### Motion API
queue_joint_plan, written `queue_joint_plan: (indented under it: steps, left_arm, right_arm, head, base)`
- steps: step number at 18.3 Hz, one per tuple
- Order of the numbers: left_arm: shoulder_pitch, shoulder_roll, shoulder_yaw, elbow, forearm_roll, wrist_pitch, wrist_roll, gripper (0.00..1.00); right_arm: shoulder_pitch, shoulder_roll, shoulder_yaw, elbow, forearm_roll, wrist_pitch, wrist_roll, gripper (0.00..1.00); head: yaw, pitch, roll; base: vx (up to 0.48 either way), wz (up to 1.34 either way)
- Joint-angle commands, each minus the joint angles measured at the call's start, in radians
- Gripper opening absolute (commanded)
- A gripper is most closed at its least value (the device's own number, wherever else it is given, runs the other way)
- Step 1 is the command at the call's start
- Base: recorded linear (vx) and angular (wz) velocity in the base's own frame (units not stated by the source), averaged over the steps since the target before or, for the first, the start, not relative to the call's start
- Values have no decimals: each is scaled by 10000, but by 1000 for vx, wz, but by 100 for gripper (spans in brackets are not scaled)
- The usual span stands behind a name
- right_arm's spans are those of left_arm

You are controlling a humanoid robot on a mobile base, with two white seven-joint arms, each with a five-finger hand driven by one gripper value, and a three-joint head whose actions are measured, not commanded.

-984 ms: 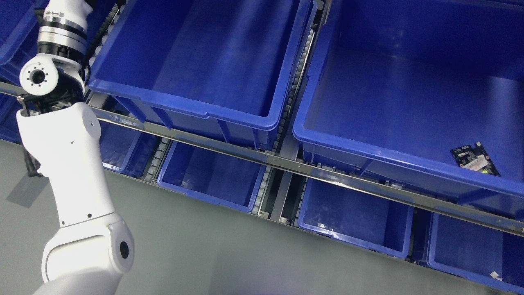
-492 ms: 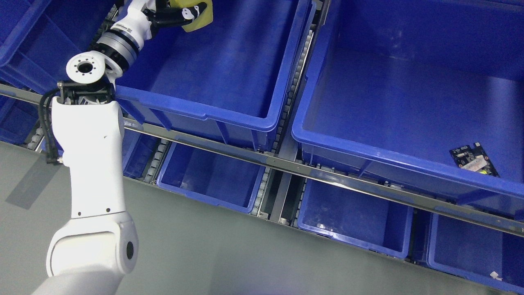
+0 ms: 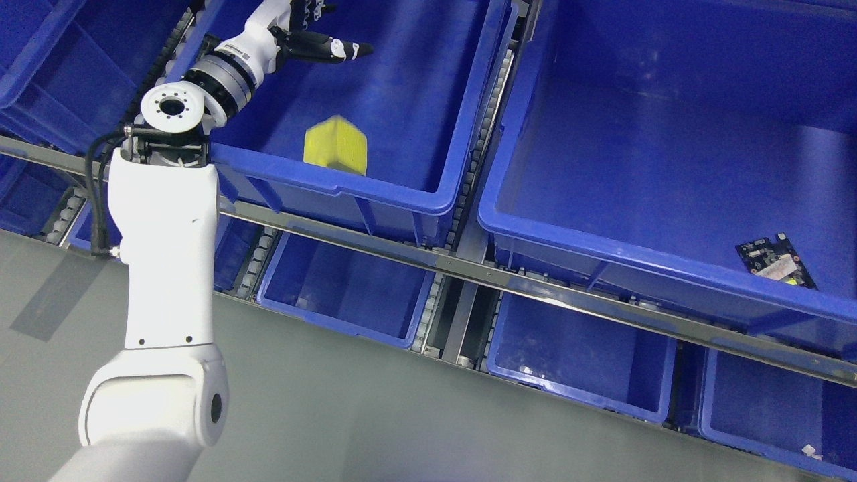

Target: Move yellow foam block to right shelf middle

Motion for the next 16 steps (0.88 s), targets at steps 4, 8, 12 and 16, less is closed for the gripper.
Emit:
queue_joint_plan:
  steps: [4,8,12,16]
  left_arm:
    - [191,146,781,-1329,105,-934,547,99]
    - [927,146,1687,-2008,152,-3861,562,99]
    - [1174,146,2438,-2162,152,-4726,577,99]
    - [1373,146,3375,-2467,1482,-5064,882,99]
  right_arm:
    - [15,-175,0,-175,31,-1,4,100]
    - [15,-175,0,-175,31,-1,4,100]
    - [15,-175,0,-175,31,-1,4,100]
    - [15,-175,0,-175,31,-16,4,100]
  head:
    - [0,0,0]
    - [0,0,0]
    - [0,0,0]
    - [0,0,0]
  base:
    - [0,0]
    - [0,0]
    - [0,0]
    - [0,0]
